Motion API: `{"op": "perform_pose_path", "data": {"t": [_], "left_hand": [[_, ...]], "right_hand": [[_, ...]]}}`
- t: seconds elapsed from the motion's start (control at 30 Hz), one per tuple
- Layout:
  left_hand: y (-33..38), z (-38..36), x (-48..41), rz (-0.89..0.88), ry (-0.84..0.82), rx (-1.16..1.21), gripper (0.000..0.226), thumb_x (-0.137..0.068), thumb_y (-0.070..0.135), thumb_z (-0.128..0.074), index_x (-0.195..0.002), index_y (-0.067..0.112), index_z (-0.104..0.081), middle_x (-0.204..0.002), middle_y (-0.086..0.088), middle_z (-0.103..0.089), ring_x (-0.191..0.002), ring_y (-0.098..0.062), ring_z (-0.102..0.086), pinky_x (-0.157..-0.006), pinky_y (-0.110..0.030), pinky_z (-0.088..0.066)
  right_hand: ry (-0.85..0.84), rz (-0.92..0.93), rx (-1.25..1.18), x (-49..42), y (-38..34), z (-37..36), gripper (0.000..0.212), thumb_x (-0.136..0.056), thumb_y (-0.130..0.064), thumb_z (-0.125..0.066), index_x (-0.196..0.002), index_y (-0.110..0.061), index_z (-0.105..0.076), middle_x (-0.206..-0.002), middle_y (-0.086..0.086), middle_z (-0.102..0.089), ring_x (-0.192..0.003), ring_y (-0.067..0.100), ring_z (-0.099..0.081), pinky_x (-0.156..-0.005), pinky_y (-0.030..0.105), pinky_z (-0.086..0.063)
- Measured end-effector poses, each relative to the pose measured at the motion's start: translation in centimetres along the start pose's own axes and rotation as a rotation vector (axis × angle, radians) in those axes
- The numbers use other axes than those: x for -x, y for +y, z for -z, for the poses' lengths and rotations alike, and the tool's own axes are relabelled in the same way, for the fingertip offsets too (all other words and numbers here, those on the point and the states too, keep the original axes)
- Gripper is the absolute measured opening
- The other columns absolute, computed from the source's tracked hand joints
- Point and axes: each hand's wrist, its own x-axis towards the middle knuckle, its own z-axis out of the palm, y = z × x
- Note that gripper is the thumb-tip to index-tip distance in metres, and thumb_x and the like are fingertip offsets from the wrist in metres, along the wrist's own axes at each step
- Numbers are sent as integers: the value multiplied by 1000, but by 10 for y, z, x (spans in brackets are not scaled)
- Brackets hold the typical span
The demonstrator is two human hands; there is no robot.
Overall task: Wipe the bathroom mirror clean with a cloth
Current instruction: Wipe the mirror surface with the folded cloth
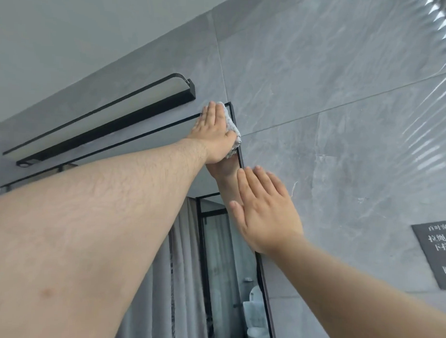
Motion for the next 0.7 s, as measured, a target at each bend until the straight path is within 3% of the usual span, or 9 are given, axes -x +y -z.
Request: {"op": "perform_pose_path", "data": {"t": [0.13,0.33,0.57,0.7], "left_hand": [[-9,-3,-1,-20,40,-3,67,-103,31,-23,-156,15,14,-163,-3,22,-150,-14,20,-118,-32,9],[-26,-10,1,54,117,37,68,-100,28,-26,-157,15,10,-165,-4,16,-151,-16,14,-122,-35,7],[-105,-26,39,399,139,-45,65,-100,28,-27,-158,10,-2,-166,-10,0,-152,-26,-7,-124,-41,-7],[-152,-38,79,563,46,-51,66,-99,28,-27,-157,6,-3,-165,-13,-5,-151,-27,-11,-123,-40,-8]], "right_hand": [[2,11,26,1,0,2,75,-98,-49,-16,-150,1,-36,-152,17,-44,-146,35,-33,-120,43,-14],[18,9,31,3,0,-2,73,-99,-48,-20,-148,2,-39,-148,18,-48,-143,36,-37,-120,48,-26],[14,3,52,2,0,-3,80,-96,-55,-18,-151,1,-33,-152,17,-43,-146,35,-30,-122,46,-18],[3,9,56,3,-1,-2,84,-93,-57,-18,-151,2,-33,-153,19,-42,-147,36,-30,-122,48,-20]]}}
